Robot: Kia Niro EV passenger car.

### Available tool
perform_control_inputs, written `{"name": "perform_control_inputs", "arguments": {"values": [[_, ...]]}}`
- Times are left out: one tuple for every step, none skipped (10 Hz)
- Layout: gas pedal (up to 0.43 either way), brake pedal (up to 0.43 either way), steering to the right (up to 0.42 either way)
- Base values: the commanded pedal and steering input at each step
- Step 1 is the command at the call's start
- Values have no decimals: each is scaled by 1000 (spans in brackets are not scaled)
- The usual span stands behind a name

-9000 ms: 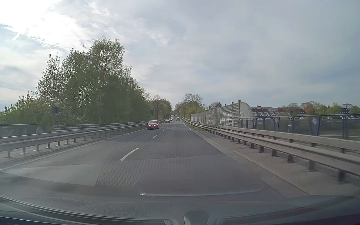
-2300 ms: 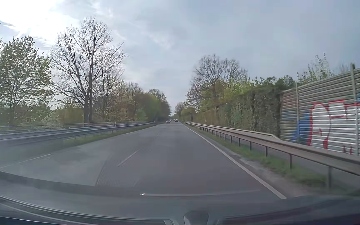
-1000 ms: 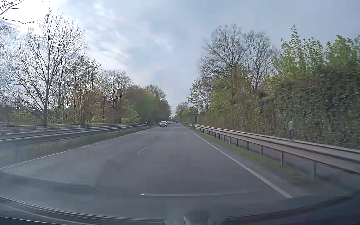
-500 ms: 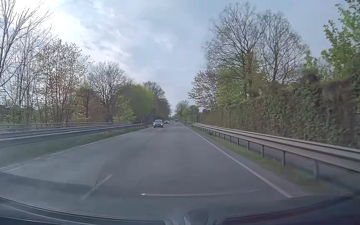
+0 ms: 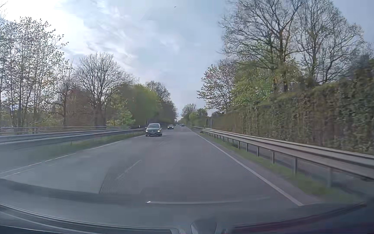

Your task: Follow the waypoints while adhering to traffic rules and regulations

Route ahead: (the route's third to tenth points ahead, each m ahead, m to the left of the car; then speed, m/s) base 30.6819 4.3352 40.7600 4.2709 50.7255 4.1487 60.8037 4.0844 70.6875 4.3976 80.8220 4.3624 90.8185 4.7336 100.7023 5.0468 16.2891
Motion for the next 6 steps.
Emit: {"name": "perform_control_inputs", "arguments": {"values": [[110, 0, -2], [110, 0, -2], [110, 0, -2], [110, 0, -2], [110, 0, -2], [110, 0, -2]]}}
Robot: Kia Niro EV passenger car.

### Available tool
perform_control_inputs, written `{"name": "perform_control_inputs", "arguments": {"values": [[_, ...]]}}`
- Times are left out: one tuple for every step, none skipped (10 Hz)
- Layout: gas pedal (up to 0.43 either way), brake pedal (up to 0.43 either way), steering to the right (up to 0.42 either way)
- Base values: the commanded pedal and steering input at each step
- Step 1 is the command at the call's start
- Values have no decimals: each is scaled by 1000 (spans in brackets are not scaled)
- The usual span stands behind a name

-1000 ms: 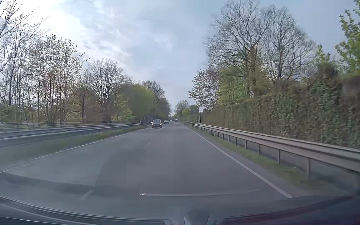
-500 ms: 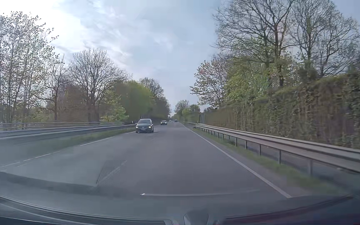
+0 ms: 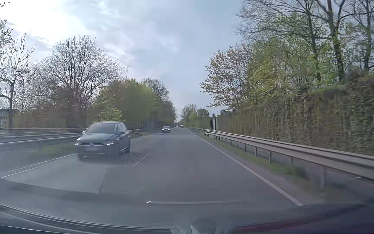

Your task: Follow the waypoints while adhering to traffic rules and regulations

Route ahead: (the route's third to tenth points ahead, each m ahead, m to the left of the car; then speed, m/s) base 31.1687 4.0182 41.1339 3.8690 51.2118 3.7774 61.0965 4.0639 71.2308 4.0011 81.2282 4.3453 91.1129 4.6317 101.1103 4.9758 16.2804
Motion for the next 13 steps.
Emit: {"name": "perform_control_inputs", "arguments": {"values": [[110, 0, -3], [110, 0, -3], [110, 0, -3], [98, 0, -4], [98, 0, -4], [98, 0, -5], [98, 0, -5], [98, 0, -4], [98, 0, -4], [98, 0, -4], [98, 0, -4], [98, 0, -3], [98, 0, -3]]}}
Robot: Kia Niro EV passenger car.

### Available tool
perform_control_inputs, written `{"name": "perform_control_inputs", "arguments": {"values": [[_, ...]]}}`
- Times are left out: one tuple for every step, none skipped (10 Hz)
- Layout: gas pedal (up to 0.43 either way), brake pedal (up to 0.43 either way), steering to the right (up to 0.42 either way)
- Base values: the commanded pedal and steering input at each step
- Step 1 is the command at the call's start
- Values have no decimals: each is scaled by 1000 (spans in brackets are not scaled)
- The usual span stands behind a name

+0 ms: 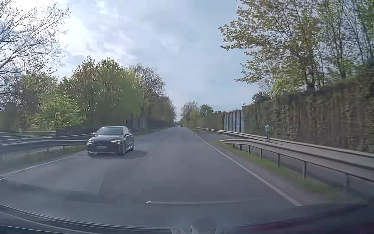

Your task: Follow the waypoints while adhering to traffic rules and regulations

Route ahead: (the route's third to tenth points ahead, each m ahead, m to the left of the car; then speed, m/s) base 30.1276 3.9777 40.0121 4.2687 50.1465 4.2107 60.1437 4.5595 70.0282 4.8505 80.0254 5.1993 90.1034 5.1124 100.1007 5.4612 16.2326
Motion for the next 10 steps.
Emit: {"name": "perform_control_inputs", "arguments": {"values": [[98, 0, -3], [98, 0, -3], [98, 0, -2], [98, 0, -3], [98, 0, -3], [98, 0, -3], [98, 0, -3], [98, 0, -3], [98, 0, -4], [98, 0, -4]]}}
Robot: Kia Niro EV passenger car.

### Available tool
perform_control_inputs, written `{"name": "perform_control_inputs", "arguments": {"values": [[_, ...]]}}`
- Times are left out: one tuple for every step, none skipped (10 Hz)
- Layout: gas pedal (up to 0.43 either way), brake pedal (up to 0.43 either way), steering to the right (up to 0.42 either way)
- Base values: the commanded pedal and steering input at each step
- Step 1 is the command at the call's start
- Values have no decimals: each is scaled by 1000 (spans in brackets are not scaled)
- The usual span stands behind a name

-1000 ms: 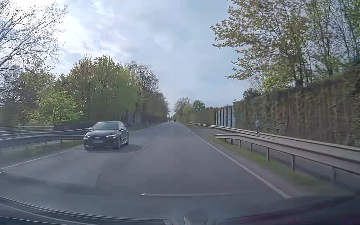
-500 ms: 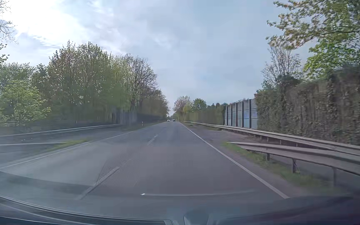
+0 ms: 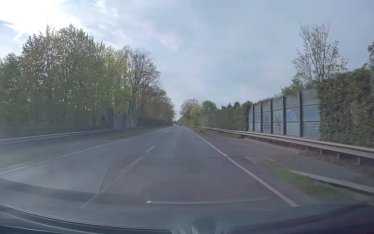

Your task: Follow the waypoints while adhering to traffic rules and regulations

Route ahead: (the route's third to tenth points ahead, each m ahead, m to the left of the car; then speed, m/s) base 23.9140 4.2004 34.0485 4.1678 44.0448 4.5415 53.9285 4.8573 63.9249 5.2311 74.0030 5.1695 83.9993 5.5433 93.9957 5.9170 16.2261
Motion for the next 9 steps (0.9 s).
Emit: {"name": "perform_control_inputs", "arguments": {"values": [[98, 0, -3], [98, 0, -3], [98, 0, -3], [98, 0, -4], [98, 0, -4], [98, 0, -5], [98, 0, -6], [98, 0, -6], [98, 0, -6]]}}
